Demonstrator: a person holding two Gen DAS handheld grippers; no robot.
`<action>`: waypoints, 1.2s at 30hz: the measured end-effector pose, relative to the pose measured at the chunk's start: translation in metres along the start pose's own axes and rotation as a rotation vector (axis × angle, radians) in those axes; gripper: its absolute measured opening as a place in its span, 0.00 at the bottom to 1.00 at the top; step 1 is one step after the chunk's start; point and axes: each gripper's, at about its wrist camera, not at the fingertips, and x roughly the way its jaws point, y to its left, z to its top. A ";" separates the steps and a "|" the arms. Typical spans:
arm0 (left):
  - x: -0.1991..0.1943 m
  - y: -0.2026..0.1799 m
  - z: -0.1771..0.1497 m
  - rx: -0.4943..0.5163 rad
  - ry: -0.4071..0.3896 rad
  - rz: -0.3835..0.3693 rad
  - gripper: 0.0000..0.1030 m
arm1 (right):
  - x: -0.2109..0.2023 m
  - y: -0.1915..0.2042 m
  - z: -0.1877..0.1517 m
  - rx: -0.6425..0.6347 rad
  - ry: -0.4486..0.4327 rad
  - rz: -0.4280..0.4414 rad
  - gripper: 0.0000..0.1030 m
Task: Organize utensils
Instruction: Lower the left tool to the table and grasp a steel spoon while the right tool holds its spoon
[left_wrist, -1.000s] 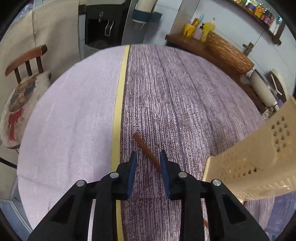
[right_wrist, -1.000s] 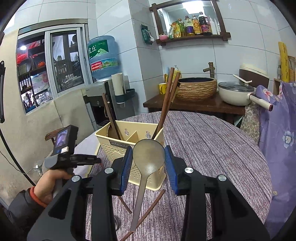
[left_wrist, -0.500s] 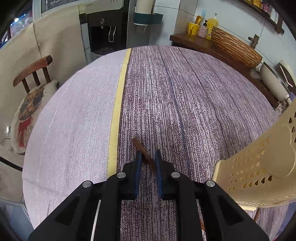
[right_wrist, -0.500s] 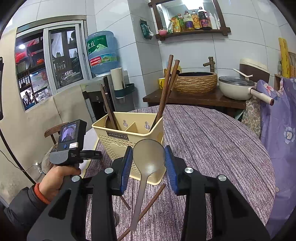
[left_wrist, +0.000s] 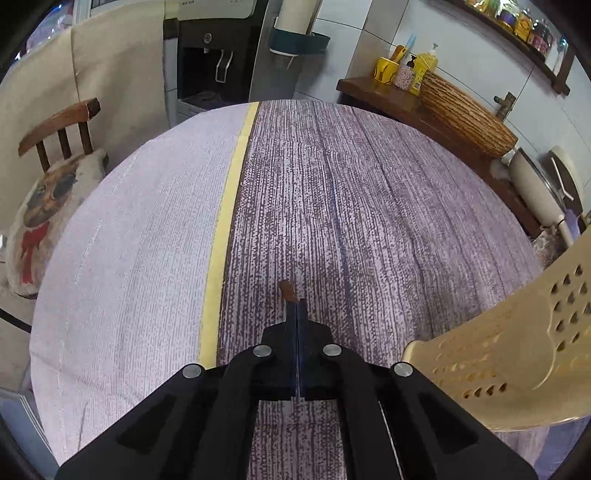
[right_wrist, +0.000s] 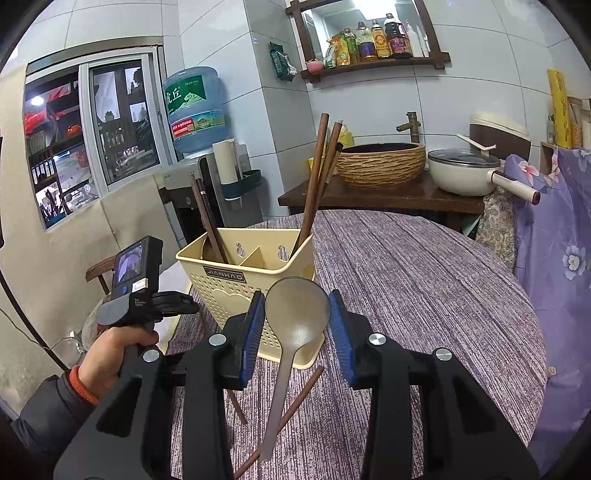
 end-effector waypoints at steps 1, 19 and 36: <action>0.000 0.000 0.000 -0.003 -0.004 0.001 0.01 | 0.001 0.000 0.000 0.003 0.001 0.003 0.35; -0.040 0.016 -0.038 0.085 -0.024 -0.114 0.24 | 0.000 -0.011 -0.011 0.017 0.019 -0.012 0.35; -0.100 -0.057 -0.188 0.425 -0.043 -0.153 0.56 | -0.010 -0.017 -0.029 0.054 0.018 -0.044 0.35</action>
